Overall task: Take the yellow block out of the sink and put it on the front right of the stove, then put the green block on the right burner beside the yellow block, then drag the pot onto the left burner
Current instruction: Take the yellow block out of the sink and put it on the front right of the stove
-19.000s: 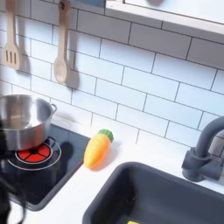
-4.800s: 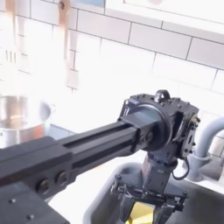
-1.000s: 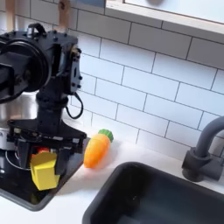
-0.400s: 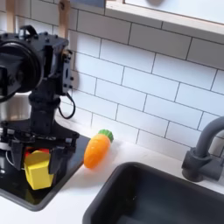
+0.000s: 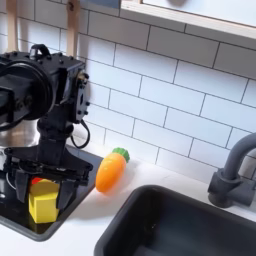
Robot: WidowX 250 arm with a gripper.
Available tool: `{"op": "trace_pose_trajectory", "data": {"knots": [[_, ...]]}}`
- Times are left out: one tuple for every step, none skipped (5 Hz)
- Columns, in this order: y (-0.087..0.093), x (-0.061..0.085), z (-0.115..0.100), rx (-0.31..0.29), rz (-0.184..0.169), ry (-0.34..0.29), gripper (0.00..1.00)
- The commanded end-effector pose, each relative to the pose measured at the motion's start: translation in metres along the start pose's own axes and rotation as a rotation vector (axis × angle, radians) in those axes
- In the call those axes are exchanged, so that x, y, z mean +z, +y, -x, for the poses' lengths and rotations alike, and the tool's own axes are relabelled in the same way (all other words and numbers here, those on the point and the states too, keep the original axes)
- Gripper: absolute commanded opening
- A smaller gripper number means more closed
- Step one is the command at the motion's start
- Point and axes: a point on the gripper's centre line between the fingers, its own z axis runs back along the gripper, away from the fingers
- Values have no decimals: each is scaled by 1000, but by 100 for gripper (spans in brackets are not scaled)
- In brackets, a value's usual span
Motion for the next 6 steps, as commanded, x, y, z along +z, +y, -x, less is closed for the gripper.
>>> {"op": "trace_pose_trajectory", "data": {"knots": [[-1, 5, -2, 5, -23, -12, 100], [-7, 2, -5, 38, -23, 11, 100], [-8, 2, -9, 39, -21, 5, 100], [-7, 2, -7, 40, -25, 17, 100], [-7, 1, -8, 51, -28, 24, 100], [-3, 1, -5, 67, -35, 35, 100]]}}
